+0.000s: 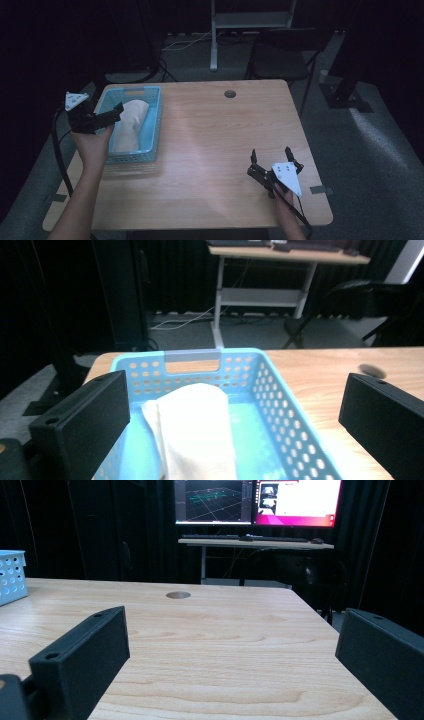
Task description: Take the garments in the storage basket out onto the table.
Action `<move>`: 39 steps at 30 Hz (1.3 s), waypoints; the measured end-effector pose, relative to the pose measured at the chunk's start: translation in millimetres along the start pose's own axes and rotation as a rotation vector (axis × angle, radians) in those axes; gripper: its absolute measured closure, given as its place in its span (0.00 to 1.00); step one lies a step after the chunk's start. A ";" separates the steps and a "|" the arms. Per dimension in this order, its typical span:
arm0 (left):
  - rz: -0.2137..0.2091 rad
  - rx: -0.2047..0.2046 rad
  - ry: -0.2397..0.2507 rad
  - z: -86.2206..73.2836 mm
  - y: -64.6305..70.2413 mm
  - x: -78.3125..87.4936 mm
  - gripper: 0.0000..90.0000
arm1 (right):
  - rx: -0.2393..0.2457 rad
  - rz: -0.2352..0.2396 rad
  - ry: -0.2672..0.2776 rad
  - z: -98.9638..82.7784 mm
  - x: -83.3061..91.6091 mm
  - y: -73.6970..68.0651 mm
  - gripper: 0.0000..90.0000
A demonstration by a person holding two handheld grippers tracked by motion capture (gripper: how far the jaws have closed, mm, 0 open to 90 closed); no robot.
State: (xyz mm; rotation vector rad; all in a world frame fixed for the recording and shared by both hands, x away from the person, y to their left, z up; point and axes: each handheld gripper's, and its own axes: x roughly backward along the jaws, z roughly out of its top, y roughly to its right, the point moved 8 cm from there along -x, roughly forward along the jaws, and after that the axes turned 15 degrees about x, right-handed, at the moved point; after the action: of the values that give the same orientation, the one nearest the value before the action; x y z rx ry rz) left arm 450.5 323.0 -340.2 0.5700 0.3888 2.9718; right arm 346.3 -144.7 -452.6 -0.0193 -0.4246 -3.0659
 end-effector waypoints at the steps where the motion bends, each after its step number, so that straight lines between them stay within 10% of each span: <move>1: 0.011 -0.020 -0.009 0.8 1.0 -1.2 0.00 | 0.000 0.000 0.000 0.0 0.0 0.0 0.00; 9: 0.066 -0.127 -0.074 11.7 9.6 -13.2 0.00 | 0.000 0.001 -0.001 0.0 -0.1 -0.1 0.00; 17: 0.025 -0.063 -0.134 28.1 17.3 -27.1 0.00 | 0.001 0.000 0.001 0.0 0.1 -0.1 0.00; 39: 0.127 -0.111 -0.380 -22.0 7.5 -82.7 0.00 | 0.000 0.003 0.003 0.2 0.4 -0.3 0.00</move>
State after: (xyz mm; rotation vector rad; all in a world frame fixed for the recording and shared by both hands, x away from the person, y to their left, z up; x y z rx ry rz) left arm 518.6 299.5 -387.0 1.1555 0.1580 2.8801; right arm 345.9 -144.4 -452.5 -0.0152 -0.4241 -3.0630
